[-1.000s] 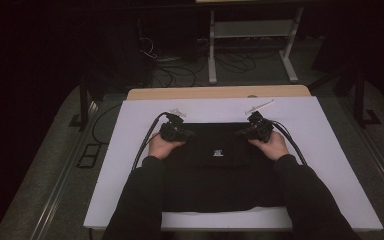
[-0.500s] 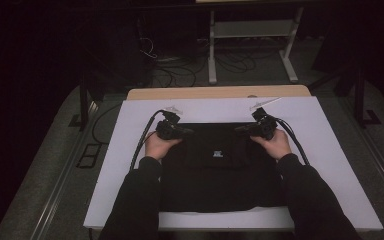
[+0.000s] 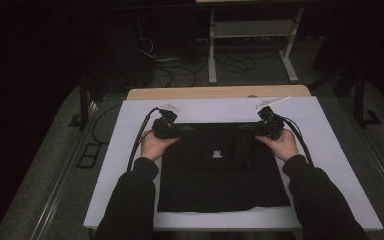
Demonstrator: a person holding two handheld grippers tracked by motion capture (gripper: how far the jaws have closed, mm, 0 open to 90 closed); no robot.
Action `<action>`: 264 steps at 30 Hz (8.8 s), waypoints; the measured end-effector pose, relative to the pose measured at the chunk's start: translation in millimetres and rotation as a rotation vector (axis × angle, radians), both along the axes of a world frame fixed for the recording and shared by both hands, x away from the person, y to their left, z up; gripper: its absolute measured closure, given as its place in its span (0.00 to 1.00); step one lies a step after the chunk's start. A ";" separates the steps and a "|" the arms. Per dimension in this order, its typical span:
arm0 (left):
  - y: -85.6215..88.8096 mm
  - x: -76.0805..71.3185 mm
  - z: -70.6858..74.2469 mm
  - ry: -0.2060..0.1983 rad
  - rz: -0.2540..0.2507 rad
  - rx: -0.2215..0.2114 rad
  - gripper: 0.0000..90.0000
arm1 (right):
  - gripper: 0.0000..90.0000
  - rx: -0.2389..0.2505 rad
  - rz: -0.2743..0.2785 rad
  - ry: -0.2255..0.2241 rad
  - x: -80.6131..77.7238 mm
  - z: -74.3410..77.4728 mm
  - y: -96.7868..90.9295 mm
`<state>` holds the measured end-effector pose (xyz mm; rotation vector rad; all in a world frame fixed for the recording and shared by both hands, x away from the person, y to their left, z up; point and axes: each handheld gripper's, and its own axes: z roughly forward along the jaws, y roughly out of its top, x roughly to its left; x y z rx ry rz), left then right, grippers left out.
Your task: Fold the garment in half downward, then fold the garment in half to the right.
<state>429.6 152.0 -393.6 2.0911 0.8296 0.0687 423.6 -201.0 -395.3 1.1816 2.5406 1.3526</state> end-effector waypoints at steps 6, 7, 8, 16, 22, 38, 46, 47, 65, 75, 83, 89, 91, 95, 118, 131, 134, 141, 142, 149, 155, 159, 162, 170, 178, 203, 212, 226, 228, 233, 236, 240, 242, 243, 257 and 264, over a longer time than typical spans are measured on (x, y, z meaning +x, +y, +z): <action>3.8 -13.4 8.1 -0.008 -0.006 -0.037 0.94 | 0.96 0.042 0.005 -0.006 -12.6 5.4 -6.5; 4.5 -16.0 9.1 -0.012 -0.010 -0.042 0.94 | 0.96 0.050 0.005 -0.009 -15.5 5.9 -7.2; 5.0 -18.6 9.9 -0.016 -0.014 -0.049 0.94 | 0.96 0.058 0.010 -0.010 -18.7 6.3 -7.9; 4.4 -37.6 5.9 -0.005 -0.048 -0.089 0.94 | 0.96 0.059 0.041 -0.023 -39.3 5.2 -7.4; 8.2 -46.7 -0.5 0.001 -0.058 -0.107 0.94 | 0.96 0.064 0.048 -0.011 -47.5 3.3 -7.2; 8.9 -76.7 -9.7 0.051 -0.101 -0.126 0.94 | 0.96 0.091 0.074 0.025 -74.4 -4.0 -21.1; 10.4 -91.7 -15.7 0.078 -0.125 -0.124 0.94 | 0.96 0.086 0.116 0.046 -87.5 -12.5 -19.9; 10.5 -93.1 -15.5 0.085 -0.129 -0.125 0.94 | 0.96 0.088 0.127 0.049 -89.0 -13.3 -19.8; 14.6 -119.6 -19.9 0.121 -0.179 -0.130 0.94 | 0.96 0.065 0.180 0.141 -115.0 -23.8 -19.6; 18.4 -135.2 -25.1 0.173 -0.235 -0.107 0.93 | 0.96 0.049 0.251 0.219 -134.7 -31.4 -17.3; 17.5 -148.0 -29.7 0.210 -0.274 -0.058 0.94 | 0.96 0.039 0.279 0.256 -146.0 -36.4 -17.2; 14.1 -154.2 -33.9 0.238 -0.310 -0.015 0.94 | 0.96 0.033 0.287 0.270 -150.4 -37.6 -17.6; 13.7 -156.2 -34.6 0.246 -0.314 -0.008 0.94 | 0.96 0.033 0.289 0.273 -151.8 -37.6 -17.5; 14.4 -158.9 -36.8 0.267 -0.325 0.011 0.94 | 0.96 0.027 0.296 0.280 -154.9 -37.8 -18.2; 18.3 -164.9 -41.2 0.300 -0.347 0.039 0.92 | 0.96 0.009 0.312 0.288 -168.7 -36.0 -20.2; 21.7 -171.4 -34.1 0.261 -0.352 0.033 0.72 | 0.85 0.013 0.302 0.274 -171.8 -32.6 -22.6; 24.5 -171.5 -31.4 0.244 -0.345 0.015 0.66 | 0.81 0.021 0.293 0.262 -171.6 -30.7 -24.1; 31.6 -170.7 -22.6 0.177 -0.300 -0.028 0.49 | 0.63 0.010 0.268 0.192 -171.6 -24.0 -24.9; 32.6 -171.1 -21.2 0.159 -0.287 -0.036 0.47 | 0.59 0.013 0.261 0.182 -171.3 -22.8 -25.3; 41.6 -170.4 -13.8 0.071 -0.203 -0.080 0.30 | 0.42 0.019 0.205 0.123 -164.1 -14.3 -27.7; 46.9 -169.8 -12.6 0.043 -0.183 -0.086 0.18 | 0.30 0.019 0.176 0.081 -157.9 -8.0 -27.1; 50.6 -169.8 -12.2 0.022 -0.165 -0.094 0.12 | 0.16 0.009 0.143 0.049 -155.4 -2.7 -25.8; 54.2 -168.9 -12.2 0.011 -0.142 -0.092 0.04 | 0.12 0.013 0.126 0.031 -152.5 1.6 -25.5; 68.0 -170.1 -13.4 -0.007 -0.081 -0.095 0.00 | 0.03 0.002 0.100 0.001 -142.7 9.5 -19.6; 76.7 -172.5 -15.4 -0.042 -0.050 -0.076 0.00 | 0.00 -0.011 0.107 -0.027 -128.6 17.4 -3.5; 92.6 -178.3 -23.2 -0.092 0.026 -0.035 0.00 | 0.00 -0.041 0.111 -0.069 -63.6 29.7 41.8; 91.5 -178.4 -27.2 -0.080 0.016 -0.002 0.00 | 0.00 -0.067 0.104 -0.095 -46.2 37.5 50.6; 85.8 -179.9 -35.3 -0.061 -0.024 0.077 0.00 | 0.00 -0.072 0.095 -0.111 -24.2 42.6 68.3; 84.5 -180.4 -36.7 -0.057 -0.030 0.082 0.00 | 0.00 -0.072 0.094 -0.108 -21.8 42.5 71.5; 81.1 -181.8 -39.7 -0.045 -0.058 0.102 0.00 | 0.00 -0.073 0.104 -0.109 -15.5 41.4 79.8; 79.0 -182.6 -41.3 -0.039 -0.074 0.110 0.00 | 0.00 -0.081 0.100 -0.124 -13.8 40.8 85.7; 76.8 -183.5 -43.2 -0.031 -0.098 0.126 0.00 | 0.00 -0.087 0.106 -0.117 -10.2 39.8 94.0; 75.9 -184.0 -43.9 -0.027 -0.107 0.127 0.00 | 0.00 -0.090 0.111 -0.119 -7.5 39.0 98.1; 76.1 -183.9 -43.8 -0.027 -0.119 0.139 0.00 | 0.00 -0.094 0.113 -0.122 -6.1 38.7 100.3; 69.5 -187.3 -48.8 -0.001 -0.184 0.167 0.00 | 0.00 -0.099 0.131 -0.118 11.5 38.0 133.2; 67.1 -188.4 -51.4 0.016 -0.202 0.170 0.00 | 0.00 -0.099 0.137 -0.116 18.7 37.5 147.1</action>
